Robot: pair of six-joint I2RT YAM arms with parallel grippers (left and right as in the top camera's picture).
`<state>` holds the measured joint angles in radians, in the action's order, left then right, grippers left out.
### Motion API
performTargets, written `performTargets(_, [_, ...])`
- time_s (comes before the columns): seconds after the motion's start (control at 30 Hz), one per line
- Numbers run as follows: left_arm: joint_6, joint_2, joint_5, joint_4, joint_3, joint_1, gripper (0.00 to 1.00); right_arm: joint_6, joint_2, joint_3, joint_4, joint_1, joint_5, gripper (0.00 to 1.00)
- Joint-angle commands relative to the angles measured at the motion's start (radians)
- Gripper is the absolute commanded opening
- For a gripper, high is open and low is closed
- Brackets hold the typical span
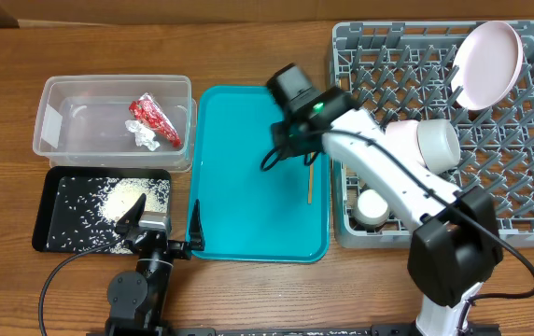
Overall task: Sort waste into correct bins and load items into the dishwasher
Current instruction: 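Carry the chopstick into the dish rack and release it, then grasp the second wooden chopstick with the right gripper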
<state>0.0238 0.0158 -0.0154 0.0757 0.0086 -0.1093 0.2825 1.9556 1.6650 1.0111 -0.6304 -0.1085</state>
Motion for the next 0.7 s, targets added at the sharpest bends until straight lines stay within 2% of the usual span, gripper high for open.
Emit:
performTargets(0.0, [0.009,-0.003,-0.008,0.002,-0.004,0.006,1.00,0.143,0.069,-0.031,-0.002,-0.013,-0.219,0.50])
performTargets(0.27, [0.009,-0.003,-0.008,0.002,-0.004,0.006,1.00,0.160,0.218,-0.031,-0.015,0.031,-0.241,0.48])
performTargets(0.37, [0.009,-0.003,-0.008,0.002,-0.004,0.006,1.00,0.160,0.242,-0.031,0.004,0.059,-0.170,0.33])
performTargets(0.47, [0.009,-0.003,-0.008,0.002,-0.004,0.006,1.00,0.131,0.259,-0.031,0.013,0.077,0.017,0.12])
performTargets(0.57, [0.009,-0.003,-0.008,0.002,-0.004,0.006,1.00,0.048,0.266,-0.031,0.024,0.075,0.157,0.04])
performTargets(0.67, [0.009,-0.003,-0.008,0.002,-0.004,0.006,1.00,0.047,0.257,-0.027,0.033,0.050,0.145,0.04])
